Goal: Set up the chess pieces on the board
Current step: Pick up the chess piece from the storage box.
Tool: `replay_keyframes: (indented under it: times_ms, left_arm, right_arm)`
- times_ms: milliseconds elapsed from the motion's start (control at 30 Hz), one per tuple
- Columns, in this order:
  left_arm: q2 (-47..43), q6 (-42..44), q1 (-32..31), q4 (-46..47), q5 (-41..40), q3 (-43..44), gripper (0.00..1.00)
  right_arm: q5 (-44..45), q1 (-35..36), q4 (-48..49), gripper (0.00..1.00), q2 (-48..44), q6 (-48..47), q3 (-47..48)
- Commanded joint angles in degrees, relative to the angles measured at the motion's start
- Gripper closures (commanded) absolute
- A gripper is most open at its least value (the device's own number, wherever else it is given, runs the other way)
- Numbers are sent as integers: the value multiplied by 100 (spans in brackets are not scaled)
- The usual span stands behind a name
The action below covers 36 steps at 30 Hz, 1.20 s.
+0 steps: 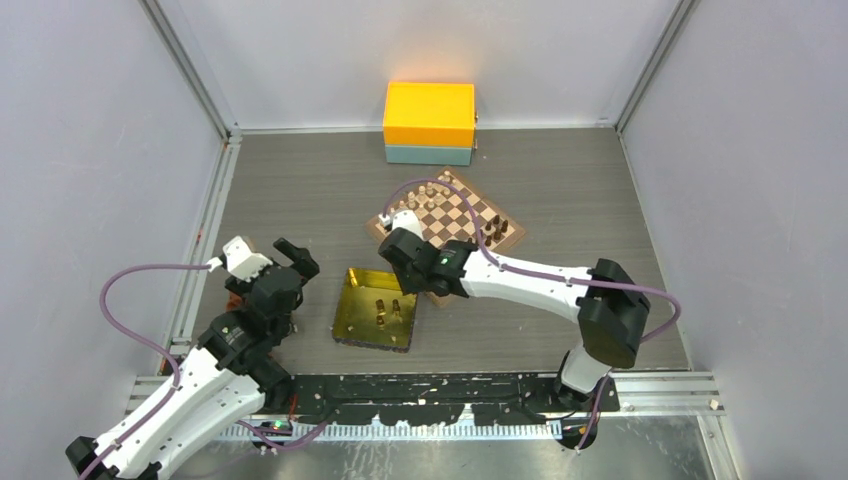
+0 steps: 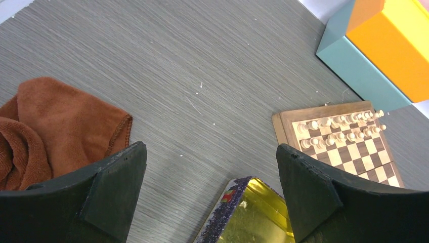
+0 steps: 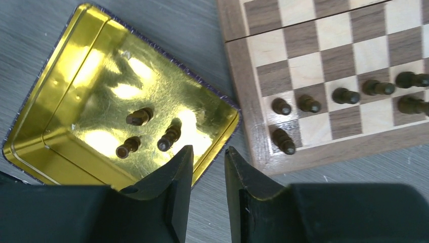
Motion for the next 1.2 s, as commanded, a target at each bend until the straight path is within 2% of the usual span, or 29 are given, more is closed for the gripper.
replay_keyframes:
  times_ms: [0, 500, 1167]
  left_arm:
    - [-47, -30, -26, 72, -103, 17, 0]
    - [7, -2, -25, 132, -88, 37, 0]
    - [-29, 16, -25, 118, -110, 21, 0]
  right_arm:
    - [-65, 177, 300, 65, 174, 28, 279]
    - [-289, 511, 481, 65, 619, 110, 359]
    - [-422, 542, 576, 65, 873, 118, 337]
